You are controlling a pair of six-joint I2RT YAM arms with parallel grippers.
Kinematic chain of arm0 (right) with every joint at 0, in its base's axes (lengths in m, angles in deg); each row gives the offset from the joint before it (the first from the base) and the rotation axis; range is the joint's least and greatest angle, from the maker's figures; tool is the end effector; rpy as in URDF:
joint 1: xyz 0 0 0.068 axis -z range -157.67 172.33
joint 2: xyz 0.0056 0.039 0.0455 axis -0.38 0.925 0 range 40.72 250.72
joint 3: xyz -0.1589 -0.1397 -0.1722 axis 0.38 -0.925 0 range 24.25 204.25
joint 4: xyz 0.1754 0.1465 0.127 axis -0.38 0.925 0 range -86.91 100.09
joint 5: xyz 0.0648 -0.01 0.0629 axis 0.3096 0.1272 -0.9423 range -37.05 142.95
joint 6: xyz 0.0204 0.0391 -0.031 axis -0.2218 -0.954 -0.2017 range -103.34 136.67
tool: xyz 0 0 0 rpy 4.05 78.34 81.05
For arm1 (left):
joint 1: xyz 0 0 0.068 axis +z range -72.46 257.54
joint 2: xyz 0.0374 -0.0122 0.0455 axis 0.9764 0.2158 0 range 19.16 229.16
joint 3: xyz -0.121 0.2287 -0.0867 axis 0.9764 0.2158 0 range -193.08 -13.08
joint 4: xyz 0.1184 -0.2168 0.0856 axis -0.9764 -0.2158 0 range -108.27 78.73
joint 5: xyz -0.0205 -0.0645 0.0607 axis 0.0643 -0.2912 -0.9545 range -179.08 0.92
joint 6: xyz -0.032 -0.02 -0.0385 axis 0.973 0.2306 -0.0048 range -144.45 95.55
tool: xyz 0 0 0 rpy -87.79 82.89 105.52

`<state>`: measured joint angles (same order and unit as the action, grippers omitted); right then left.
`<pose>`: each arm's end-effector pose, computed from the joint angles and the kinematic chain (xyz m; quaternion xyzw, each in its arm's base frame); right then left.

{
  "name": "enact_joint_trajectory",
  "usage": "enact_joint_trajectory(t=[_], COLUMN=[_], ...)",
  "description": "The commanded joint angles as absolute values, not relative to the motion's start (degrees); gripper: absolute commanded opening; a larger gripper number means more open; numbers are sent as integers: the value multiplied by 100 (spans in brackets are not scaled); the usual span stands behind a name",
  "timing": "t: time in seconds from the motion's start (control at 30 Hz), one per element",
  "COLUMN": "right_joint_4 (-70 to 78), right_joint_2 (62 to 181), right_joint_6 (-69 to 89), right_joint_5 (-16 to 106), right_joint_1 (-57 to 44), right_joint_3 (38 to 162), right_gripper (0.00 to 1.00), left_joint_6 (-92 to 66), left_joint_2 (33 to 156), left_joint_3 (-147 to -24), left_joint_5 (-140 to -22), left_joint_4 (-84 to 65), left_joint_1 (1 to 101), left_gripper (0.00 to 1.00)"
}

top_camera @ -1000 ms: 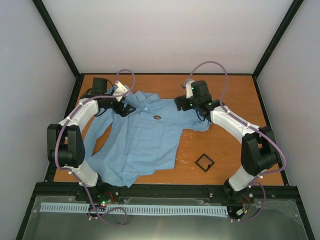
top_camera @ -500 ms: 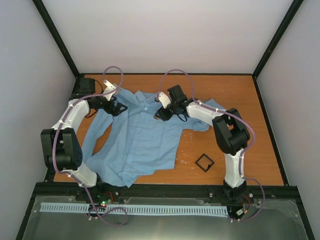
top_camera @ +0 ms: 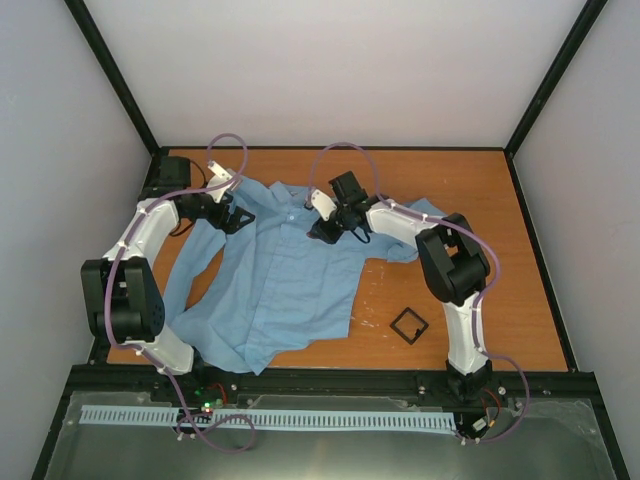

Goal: Remove the brooch from the garment

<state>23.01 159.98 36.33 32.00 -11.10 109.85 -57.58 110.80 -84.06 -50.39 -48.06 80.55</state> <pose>0.3683 0.2585 0.1717 -0.4683 0.8102 0.2083 0.2843 0.3333 -0.0047 0.2614 0.3249 0.8505 -0.2204 0.3500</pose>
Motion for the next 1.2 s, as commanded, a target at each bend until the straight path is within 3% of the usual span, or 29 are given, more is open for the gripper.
enact_joint_trajectory(t=[0.0, 0.37, 0.53, 0.7, 0.87, 1.17], right_joint_4=[2269, 2276, 2342, 2625, 2912, 2763], right_joint_2=[16119, 16241, 16254, 16262, 16183, 15935], right_joint_6=[3772, 3843, 3833, 3514, 2570, -97], right_joint_5=[3119, 3330, 3431, 3469, 2690, 689], right_joint_1=[-1234, -1297, -1291, -1256, -1016, -781], right_joint_3=[10956, 10961, 10997, 11303, 11836, 12232], right_gripper=[39, 24, 3, 3, 2, 3], left_joint_6=[-5859, -5873, -5864, -5945, -6399, -9067], left_joint_2=[11040, 11099, 11110, 11115, 10919, 9962], left_joint_3=[-8492, -8534, -8557, -8546, -8413, -8007], left_joint_5=[-5107, -5365, -5336, -5211, -4843, -4547], left_joint_4=[-4840, -4828, -4820, -4803, -4697, -4368], left_joint_1=[8058, 8062, 8061, 8055, 8054, 7858], left_gripper=[100, 100, 100, 100, 100, 100])
